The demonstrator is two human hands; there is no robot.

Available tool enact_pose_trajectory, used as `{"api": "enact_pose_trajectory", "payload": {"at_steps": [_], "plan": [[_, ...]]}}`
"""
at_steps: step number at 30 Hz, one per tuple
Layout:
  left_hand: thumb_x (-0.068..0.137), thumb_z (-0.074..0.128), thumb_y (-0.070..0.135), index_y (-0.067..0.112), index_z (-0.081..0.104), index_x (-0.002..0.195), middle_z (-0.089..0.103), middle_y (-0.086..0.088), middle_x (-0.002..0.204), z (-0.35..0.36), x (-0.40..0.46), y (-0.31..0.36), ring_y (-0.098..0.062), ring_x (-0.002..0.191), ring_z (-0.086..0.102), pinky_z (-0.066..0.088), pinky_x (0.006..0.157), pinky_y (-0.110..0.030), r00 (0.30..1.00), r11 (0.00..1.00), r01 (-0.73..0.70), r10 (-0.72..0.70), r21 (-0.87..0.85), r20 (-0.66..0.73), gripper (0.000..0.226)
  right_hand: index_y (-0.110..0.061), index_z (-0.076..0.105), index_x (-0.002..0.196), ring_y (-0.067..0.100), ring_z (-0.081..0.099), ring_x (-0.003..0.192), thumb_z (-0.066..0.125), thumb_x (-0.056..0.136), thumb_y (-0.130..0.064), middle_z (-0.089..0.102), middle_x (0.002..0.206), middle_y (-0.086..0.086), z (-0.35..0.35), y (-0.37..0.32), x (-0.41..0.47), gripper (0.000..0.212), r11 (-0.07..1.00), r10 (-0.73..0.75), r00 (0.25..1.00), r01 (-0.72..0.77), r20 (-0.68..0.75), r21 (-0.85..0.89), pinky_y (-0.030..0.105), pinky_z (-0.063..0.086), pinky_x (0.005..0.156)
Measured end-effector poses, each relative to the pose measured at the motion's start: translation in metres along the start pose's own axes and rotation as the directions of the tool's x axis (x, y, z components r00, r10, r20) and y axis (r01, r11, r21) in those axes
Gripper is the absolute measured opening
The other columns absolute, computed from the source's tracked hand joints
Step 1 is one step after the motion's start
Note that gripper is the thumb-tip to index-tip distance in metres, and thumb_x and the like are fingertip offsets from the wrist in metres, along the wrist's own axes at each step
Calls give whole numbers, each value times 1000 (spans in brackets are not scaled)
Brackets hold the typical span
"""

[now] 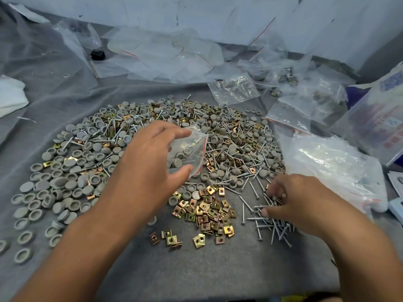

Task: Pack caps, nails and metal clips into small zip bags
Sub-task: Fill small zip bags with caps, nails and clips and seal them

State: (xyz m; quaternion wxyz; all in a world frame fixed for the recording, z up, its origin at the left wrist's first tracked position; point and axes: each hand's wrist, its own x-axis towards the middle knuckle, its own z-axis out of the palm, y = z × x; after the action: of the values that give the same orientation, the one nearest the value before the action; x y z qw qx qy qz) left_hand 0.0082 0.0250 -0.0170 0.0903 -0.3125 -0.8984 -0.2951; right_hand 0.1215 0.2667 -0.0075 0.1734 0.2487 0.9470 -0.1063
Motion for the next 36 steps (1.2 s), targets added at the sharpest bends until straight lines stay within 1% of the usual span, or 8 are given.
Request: {"api": "enact_pose_trajectory", "payload": {"at_steps": [10, 16, 18, 21, 23, 28, 33, 36], "plan": [[79, 75, 41, 34, 54, 135, 42, 27, 118, 1, 0, 0, 5, 98, 40, 33, 96, -20, 1000, 1000, 2, -2, 9, 7, 61, -29, 62, 87, 8, 61, 78, 77, 89, -25, 67, 88, -7, 8, 6, 12, 16, 984, 50, 996, -36, -74, 175, 23, 39, 58], [78, 75, 40, 33, 54, 135, 44, 26, 117, 1, 0, 1, 3, 98, 43, 34, 95, -20, 1000, 1000, 9, -9, -2, 9, 61, -42, 65, 95, 0, 61, 70, 65, 99, -25, 66, 79, -20, 7, 8, 11, 17, 926, -53, 952, 160, -302, 341, 18, 41, 58], [78, 75, 40, 33, 54, 135, 43, 27, 116, 1, 0, 1, 4, 97, 42, 34, 95, -19, 1000, 1000, 7, -7, 0, 7, 61, -41, 69, 91, 2, 64, 68, 67, 96, -29, 70, 77, -17, 3, 6, 12, 13, 837, -102, 913, 294, -395, 463, 21, 45, 62], [78, 74, 41, 34, 54, 135, 43, 28, 116, 1, 0, 1, 5, 97, 41, 35, 96, -19, 1000, 1000, 4, -4, -7, 7, 61, -31, 75, 91, 8, 67, 73, 68, 86, -36, 74, 83, -6, -4, -10, 10, 10, 487, -146, 892, 441, -427, 754, 32, 56, 69], [77, 72, 42, 34, 54, 134, 43, 28, 117, 2, 0, 2, 4, 99, 43, 38, 98, -21, 1000, 1000, 1, 0, -14, 13, 61, -30, 76, 91, 9, 66, 73, 68, 81, -38, 73, 81, 0, -4, -23, 7, 16, 306, -171, 886, 463, -430, 832, 25, 56, 66], [77, 72, 41, 33, 55, 134, 44, 26, 116, 3, 0, 2, 2, 100, 42, 36, 96, -21, 1000, 1000, -8, 8, -17, 16, 61, -24, 74, 90, 6, 67, 68, 73, 81, -33, 73, 78, -2, 4, -58, -1, 13, 166, -237, 828, 550, -508, 818, 17, 53, 59], [74, 71, 44, 33, 56, 134, 43, 27, 114, 3, 1, 0, 2, 98, 41, 34, 92, -20, 1000, 1000, -9, 9, -26, 14, 62, -17, 70, 91, 6, 69, 69, 79, 83, -21, 74, 81, -1, 9, -85, -4, 12, 163, -205, 722, 691, -661, 705, 15, 53, 61], [74, 71, 44, 32, 57, 133, 44, 25, 113, 3, 1, 0, 0, 98, 42, 34, 90, -21, 1000, 999, -13, 14, -38, 12, 62, -20, 71, 92, 12, 72, 78, 81, 85, -22, 74, 84, -7, 12, -96, -2, 13, 321, -196, 609, 780, -768, 537, 20, 56, 67]]}}
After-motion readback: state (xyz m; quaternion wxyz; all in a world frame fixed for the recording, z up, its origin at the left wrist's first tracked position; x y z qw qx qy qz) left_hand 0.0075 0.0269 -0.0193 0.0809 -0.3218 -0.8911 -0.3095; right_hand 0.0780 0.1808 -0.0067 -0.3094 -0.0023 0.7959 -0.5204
